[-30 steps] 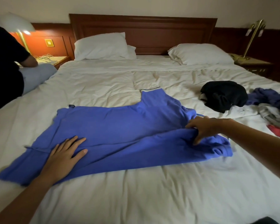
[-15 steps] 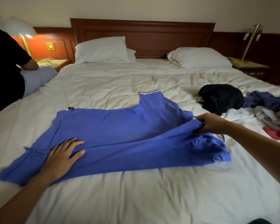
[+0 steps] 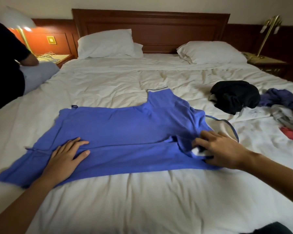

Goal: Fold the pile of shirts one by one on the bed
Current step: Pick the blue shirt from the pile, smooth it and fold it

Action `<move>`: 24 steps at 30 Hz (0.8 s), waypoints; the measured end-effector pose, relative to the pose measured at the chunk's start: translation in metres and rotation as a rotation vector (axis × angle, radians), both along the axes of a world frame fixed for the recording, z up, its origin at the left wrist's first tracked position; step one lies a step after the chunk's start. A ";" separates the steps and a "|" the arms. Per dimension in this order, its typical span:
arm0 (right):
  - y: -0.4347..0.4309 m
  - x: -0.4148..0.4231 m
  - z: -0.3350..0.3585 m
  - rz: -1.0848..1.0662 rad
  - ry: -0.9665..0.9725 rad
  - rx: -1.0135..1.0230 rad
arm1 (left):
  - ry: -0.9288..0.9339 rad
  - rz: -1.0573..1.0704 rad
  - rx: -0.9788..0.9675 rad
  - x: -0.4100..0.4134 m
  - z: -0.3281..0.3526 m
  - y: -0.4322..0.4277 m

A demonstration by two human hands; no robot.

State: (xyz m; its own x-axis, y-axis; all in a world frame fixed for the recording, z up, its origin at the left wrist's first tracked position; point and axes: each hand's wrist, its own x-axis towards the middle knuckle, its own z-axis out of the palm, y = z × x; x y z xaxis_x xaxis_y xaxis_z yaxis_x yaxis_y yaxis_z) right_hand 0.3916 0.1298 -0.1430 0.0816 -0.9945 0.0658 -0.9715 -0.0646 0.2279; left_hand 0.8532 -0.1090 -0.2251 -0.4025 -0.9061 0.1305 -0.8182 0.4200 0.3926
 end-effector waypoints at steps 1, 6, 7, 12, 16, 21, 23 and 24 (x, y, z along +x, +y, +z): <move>0.007 -0.001 -0.002 -0.008 -0.027 0.044 | 0.000 0.002 -0.004 0.000 -0.001 0.000; 0.025 -0.004 0.003 0.111 -0.286 -0.144 | -0.003 0.009 -0.018 0.000 -0.003 -0.001; 0.025 -0.002 0.002 0.153 -0.310 -0.159 | -0.002 0.008 -0.018 0.001 -0.003 -0.001; 0.014 0.005 0.002 -0.127 -0.486 0.011 | -0.007 0.011 -0.014 0.002 -0.004 -0.002; 0.019 0.013 0.008 0.037 -0.307 -0.040 | -0.006 0.016 -0.023 0.001 -0.003 0.000; 0.037 0.020 -0.007 0.153 -0.165 -0.164 | -0.009 0.014 -0.038 0.001 -0.003 0.001; 0.035 0.015 -0.008 0.130 -0.177 -0.259 | 0.001 0.017 -0.031 0.001 -0.003 0.002; 0.031 0.013 -0.006 0.087 -0.210 -0.310 | 0.007 0.017 -0.027 0.001 -0.002 0.002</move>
State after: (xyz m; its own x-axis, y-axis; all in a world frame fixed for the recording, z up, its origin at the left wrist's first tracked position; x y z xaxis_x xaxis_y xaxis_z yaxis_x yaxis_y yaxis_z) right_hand 0.4042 0.1604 -0.1491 0.1181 -0.9148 0.3862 -0.9930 -0.1086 0.0466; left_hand 0.8537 -0.1069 -0.2274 -0.3860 -0.9090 0.1576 -0.8227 0.4164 0.3871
